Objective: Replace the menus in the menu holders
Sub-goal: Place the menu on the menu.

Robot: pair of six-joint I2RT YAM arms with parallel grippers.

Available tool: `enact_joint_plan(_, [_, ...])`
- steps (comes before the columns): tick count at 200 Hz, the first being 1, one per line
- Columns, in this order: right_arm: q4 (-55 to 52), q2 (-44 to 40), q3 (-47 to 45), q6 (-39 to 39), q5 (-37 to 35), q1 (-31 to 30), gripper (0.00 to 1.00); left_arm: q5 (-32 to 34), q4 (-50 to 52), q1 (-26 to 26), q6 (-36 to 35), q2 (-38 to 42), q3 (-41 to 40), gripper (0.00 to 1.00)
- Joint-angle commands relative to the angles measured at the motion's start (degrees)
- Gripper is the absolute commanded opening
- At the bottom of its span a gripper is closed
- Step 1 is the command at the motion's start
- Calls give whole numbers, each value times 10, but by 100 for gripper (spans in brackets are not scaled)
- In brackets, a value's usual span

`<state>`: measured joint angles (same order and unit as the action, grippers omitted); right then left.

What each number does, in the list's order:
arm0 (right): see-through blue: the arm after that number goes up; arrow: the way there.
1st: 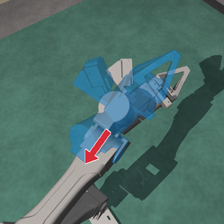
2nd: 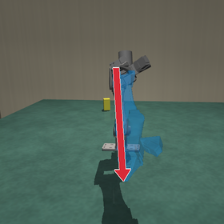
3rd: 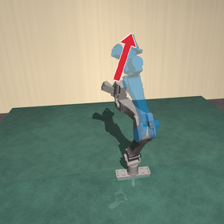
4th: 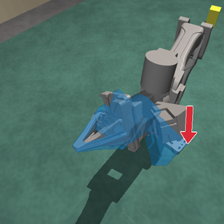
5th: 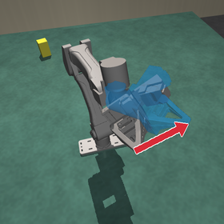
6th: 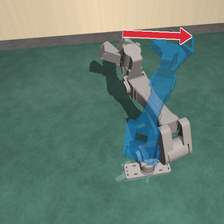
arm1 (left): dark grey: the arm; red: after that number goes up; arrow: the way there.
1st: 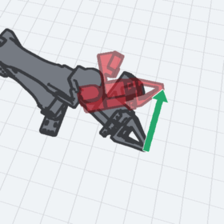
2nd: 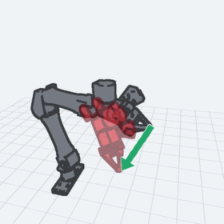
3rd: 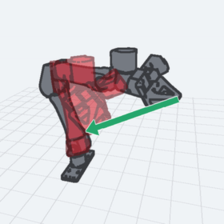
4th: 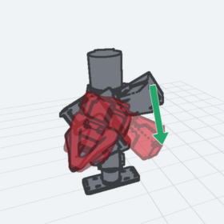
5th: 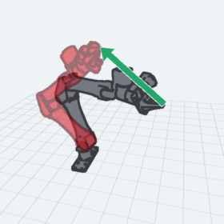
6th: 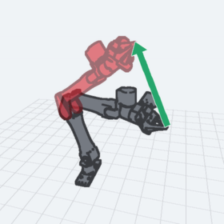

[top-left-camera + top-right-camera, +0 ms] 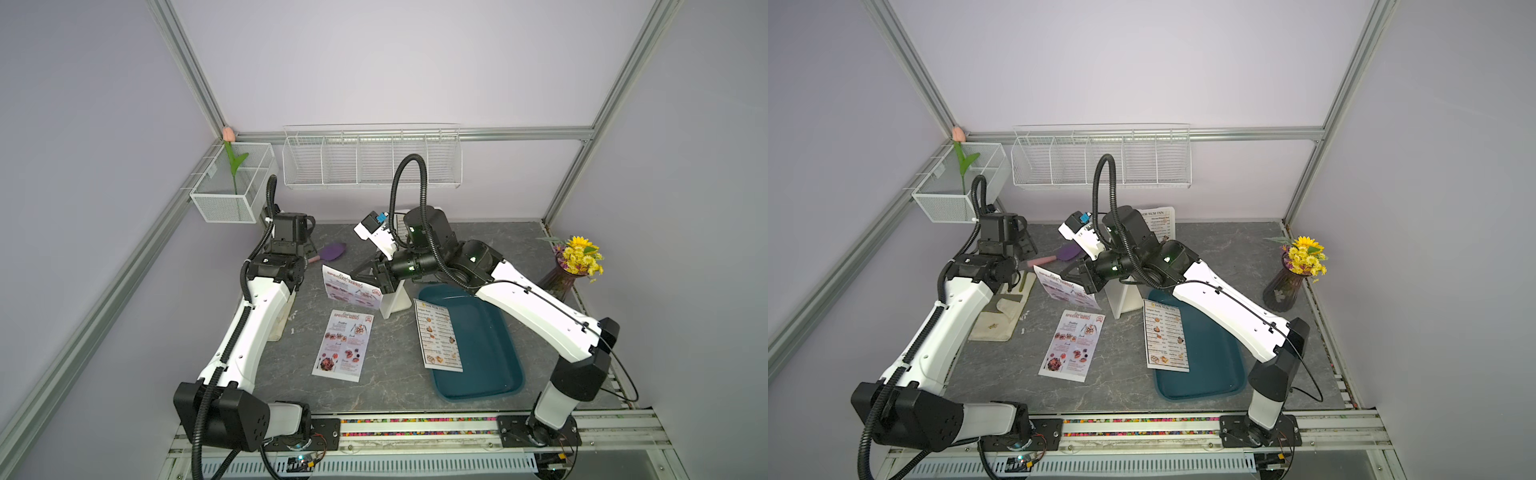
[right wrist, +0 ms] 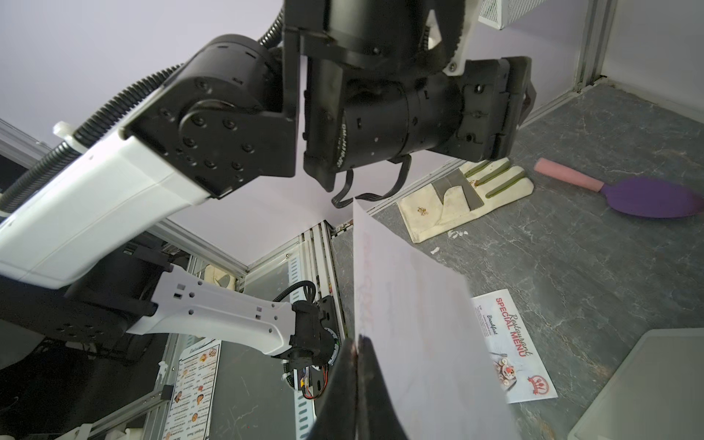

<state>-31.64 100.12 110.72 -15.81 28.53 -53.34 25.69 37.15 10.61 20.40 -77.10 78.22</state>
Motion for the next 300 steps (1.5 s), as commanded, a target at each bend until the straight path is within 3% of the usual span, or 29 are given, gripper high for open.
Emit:
enact_joint_plan(1, [40,34,-23,-18,30,33,7,0,14,-2,-6,-7,23,68])
enact_joint_plan(58, [20,219,56,79,-2,16,7,-1,19,-1,-21,14,21,68])
enact_joint_plan(130, [29,325,94,156,-86,-5,7,7,31,-9,-32,55,30,69])
enact_joint_plan(154, [17,325,102,158,-115,-4,23,-6,43,-9,-34,61,28,68])
enact_joint_plan(178, [5,267,84,142,-108,-3,32,-55,54,-8,-32,71,18,67])
enact_joint_plan(202, [10,151,2,108,-87,3,49,-127,81,11,-26,86,-6,66])
enact_joint_plan(227, [32,7,-146,56,-47,28,63,-162,116,81,-26,113,-34,66])
enact_joint_plan(261, [15,-173,-330,-8,-43,97,73,-273,95,177,14,154,-119,66])
enact_joint_plan(285, [-27,-247,-437,-14,-57,163,79,-335,26,261,64,160,-191,67])
enact_joint_plan(300, [-40,-269,-494,-13,-68,207,81,-335,-19,313,91,143,-223,67])
